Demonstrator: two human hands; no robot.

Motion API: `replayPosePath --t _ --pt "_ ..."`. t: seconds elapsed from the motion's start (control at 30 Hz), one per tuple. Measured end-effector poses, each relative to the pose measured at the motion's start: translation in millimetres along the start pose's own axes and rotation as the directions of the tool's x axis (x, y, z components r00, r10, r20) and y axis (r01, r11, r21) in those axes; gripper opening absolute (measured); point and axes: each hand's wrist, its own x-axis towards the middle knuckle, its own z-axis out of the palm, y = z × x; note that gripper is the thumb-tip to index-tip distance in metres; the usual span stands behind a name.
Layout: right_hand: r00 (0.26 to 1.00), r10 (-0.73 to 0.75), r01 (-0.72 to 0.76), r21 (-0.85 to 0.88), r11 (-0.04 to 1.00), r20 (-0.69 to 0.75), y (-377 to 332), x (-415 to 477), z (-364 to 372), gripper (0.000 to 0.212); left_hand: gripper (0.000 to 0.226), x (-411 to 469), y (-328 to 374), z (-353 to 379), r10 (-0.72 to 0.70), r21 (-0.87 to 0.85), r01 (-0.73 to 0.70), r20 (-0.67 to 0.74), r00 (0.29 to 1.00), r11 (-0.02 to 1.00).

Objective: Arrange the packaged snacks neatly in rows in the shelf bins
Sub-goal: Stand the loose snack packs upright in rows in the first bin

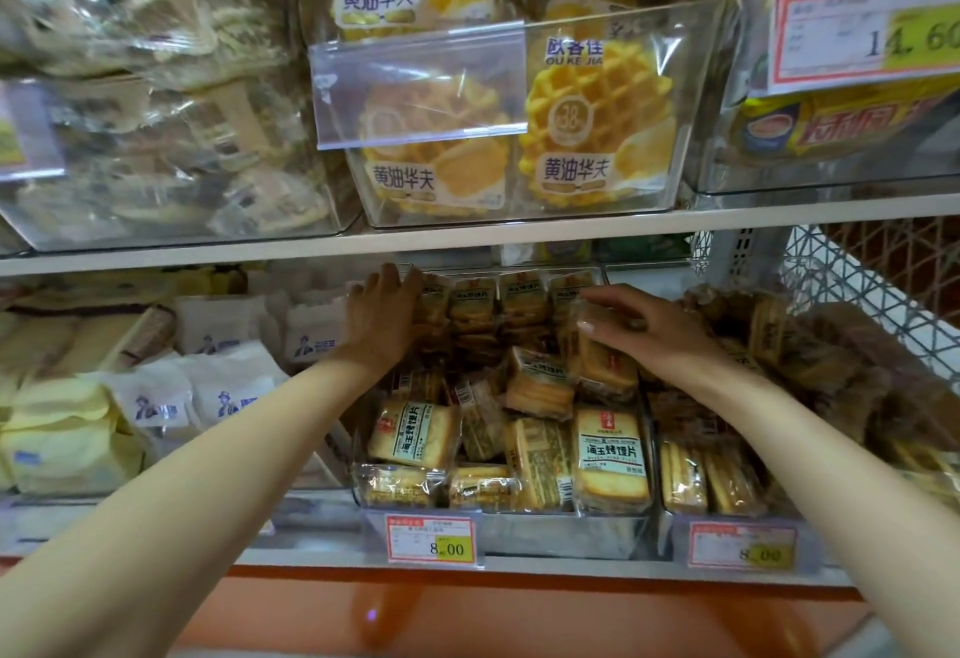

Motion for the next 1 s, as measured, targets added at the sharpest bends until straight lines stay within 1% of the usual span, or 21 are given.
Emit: replayPosePath --t 0.1,0.17,0.2,0.27,0.33,0.4,0.47,0.57,0.67,0.77,0.83,0.93,1.0 --pt "1.000 0.007 -0.007 -0.015 1.000 0.000 2 0 0 0.044 0.059 7 -5 -2 0.040 -0.070 -0.036 0.062 0.997 0.997" --pt "0.999 0.018 -0.018 -0.019 1.000 0.029 1 -2 -1 0.052 0.048 11 -6 -1 0.066 -0.095 -0.062 0.047 0.997 0.994" --pt "0.998 0.025 -0.024 -0.017 1.000 0.066 1 -3 -2 0.060 0.041 13 -7 0 0.080 -0.092 -0.077 0.035 0.996 0.993" --pt "0.987 0.034 -0.027 -0.044 0.999 0.160 2 -4 -4 0.083 0.034 15 -8 1 0.094 -0.106 -0.089 0.040 0.995 0.990" --pt "0.967 0.054 -0.025 -0.116 0.993 0.248 0 -6 -8 0.100 0.034 15 -9 2 0.107 -0.086 -0.102 0.054 0.993 0.991" --pt "0.948 0.069 -0.007 -0.200 0.980 0.309 0 -8 -10 0.108 0.037 17 -10 4 0.123 -0.020 -0.123 0.040 0.992 0.992" --pt "0.947 0.066 0.018 -0.255 0.967 0.314 2 -9 -9 0.109 0.039 19 -9 6 0.130 0.030 -0.130 0.004 0.991 0.991" --pt "0.970 0.043 0.010 -0.216 0.976 0.241 5 -9 -5 0.104 0.043 22 -3 10 0.107 0.044 -0.107 0.008 0.994 0.993" --pt "0.971 0.065 -0.018 -0.199 0.980 0.229 7 -8 -6 0.106 0.048 19 -1 9 0.069 -0.002 -0.069 0.056 0.996 0.998" --pt "0.961 0.076 -0.021 -0.203 0.979 0.266 6 -8 -11 0.106 0.059 0 3 1 0.052 -0.129 -0.050 0.011 0.999 0.990" --pt "0.956 0.071 -0.014 -0.194 0.981 0.286 7 -8 -12 0.105 0.055 -18 7 -7 0.048 -0.223 -0.049 -0.011 0.999 0.974" --pt "0.958 0.064 -0.008 -0.198 0.980 0.279 7 -9 -10 0.105 0.040 -40 6 -13 0.063 -0.308 -0.038 0.072 0.995 0.951" --pt "0.963 0.061 -0.011 -0.188 0.982 0.262 7 -9 -9 0.104 0.029 -47 1 -12 0.074 -0.349 -0.036 0.096 0.993 0.936"
